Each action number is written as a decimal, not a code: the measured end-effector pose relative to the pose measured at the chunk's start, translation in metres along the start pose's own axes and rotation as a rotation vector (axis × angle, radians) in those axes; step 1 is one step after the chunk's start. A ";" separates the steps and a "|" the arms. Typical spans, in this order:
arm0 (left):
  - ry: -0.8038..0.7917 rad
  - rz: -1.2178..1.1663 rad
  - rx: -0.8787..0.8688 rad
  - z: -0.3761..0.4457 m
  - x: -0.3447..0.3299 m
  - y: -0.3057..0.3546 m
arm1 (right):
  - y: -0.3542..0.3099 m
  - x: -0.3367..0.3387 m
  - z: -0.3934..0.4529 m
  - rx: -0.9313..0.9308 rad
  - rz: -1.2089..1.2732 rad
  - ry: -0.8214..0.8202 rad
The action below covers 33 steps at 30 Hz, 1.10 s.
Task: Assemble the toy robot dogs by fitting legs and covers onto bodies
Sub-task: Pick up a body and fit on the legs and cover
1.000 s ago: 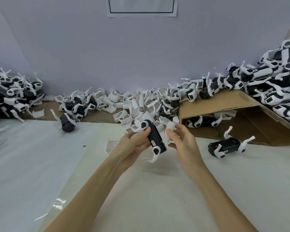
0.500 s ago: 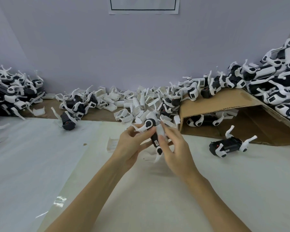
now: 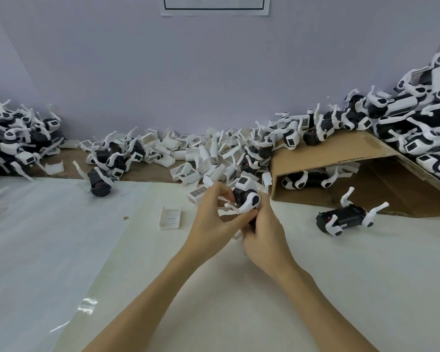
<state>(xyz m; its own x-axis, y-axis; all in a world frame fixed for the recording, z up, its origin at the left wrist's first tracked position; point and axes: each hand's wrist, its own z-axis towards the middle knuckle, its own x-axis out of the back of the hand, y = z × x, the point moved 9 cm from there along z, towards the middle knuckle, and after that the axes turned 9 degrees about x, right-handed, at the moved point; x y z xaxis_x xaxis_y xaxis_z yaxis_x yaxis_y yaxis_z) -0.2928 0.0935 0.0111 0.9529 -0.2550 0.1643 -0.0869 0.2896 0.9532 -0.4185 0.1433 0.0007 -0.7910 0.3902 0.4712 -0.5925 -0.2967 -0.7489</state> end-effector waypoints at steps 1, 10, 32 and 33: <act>-0.014 0.002 -0.007 0.000 -0.001 0.000 | 0.001 -0.002 0.000 -0.013 0.020 -0.022; -0.183 0.180 -0.019 0.008 0.008 0.001 | -0.012 0.014 0.003 0.141 -0.138 0.097; -0.232 -0.039 0.090 0.007 0.019 0.005 | -0.017 0.018 0.010 0.179 0.065 -0.072; -0.271 0.006 0.050 0.007 0.022 0.007 | -0.013 0.016 0.011 0.130 0.147 -0.139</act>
<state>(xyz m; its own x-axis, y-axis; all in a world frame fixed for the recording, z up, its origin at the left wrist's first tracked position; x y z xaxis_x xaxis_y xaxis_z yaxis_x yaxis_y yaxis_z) -0.2748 0.0836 0.0236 0.8402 -0.4930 0.2259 -0.1132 0.2479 0.9621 -0.4245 0.1441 0.0230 -0.8781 0.2135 0.4283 -0.4773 -0.4544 -0.7521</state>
